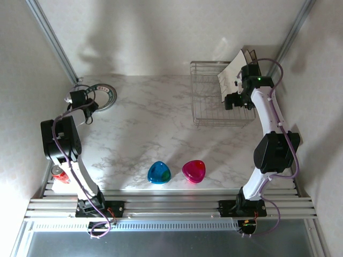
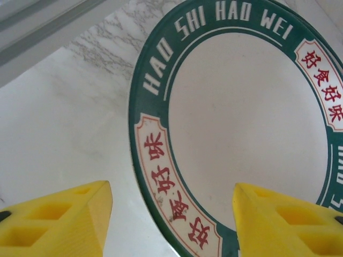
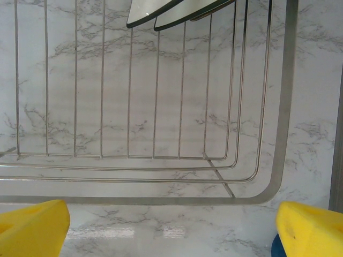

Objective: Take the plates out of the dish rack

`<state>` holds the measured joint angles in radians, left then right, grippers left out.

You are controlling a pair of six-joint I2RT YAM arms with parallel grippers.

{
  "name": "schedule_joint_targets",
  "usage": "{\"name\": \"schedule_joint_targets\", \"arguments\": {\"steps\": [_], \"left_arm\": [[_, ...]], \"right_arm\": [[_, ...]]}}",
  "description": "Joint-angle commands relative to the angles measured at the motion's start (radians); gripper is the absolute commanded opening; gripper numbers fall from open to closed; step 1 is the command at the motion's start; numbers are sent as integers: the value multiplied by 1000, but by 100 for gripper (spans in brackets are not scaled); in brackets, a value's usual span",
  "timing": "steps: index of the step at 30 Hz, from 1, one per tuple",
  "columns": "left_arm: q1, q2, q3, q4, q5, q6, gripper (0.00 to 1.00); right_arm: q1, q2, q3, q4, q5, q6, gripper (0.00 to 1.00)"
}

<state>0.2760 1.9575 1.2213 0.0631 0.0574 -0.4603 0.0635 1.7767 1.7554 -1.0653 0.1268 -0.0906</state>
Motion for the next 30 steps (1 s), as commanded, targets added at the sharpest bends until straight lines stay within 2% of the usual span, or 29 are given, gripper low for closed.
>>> {"name": "schedule_joint_targets", "arguments": {"steps": [1,5,12,18,20,24,27,30], "left_arm": [[-29,-28,45,-81,-72,85,66],[-50,-43,54,-116,-110,126,83],[-61,-51,69,-137,-89,151,99],[-146,-135,89,-219,-191,256,100],[-184,-176,109,-267,-195,298,100],[-240,-225,201,-415,-117,359,100],[-261,-203,321,-565,-38,384,100],[-291,-166,430,-700,-20,414,100]], "right_arm": [[6,-16,0,-5,-18,-11,99],[8,-17,5,-9,-19,-11,99],[12,-25,18,-20,-19,-9,99],[15,-33,29,-18,-32,-6,99],[15,-31,48,-18,-43,1,99],[14,-12,130,-18,-48,27,99],[15,27,224,-24,-28,47,99],[14,84,332,-37,9,49,99]]}}
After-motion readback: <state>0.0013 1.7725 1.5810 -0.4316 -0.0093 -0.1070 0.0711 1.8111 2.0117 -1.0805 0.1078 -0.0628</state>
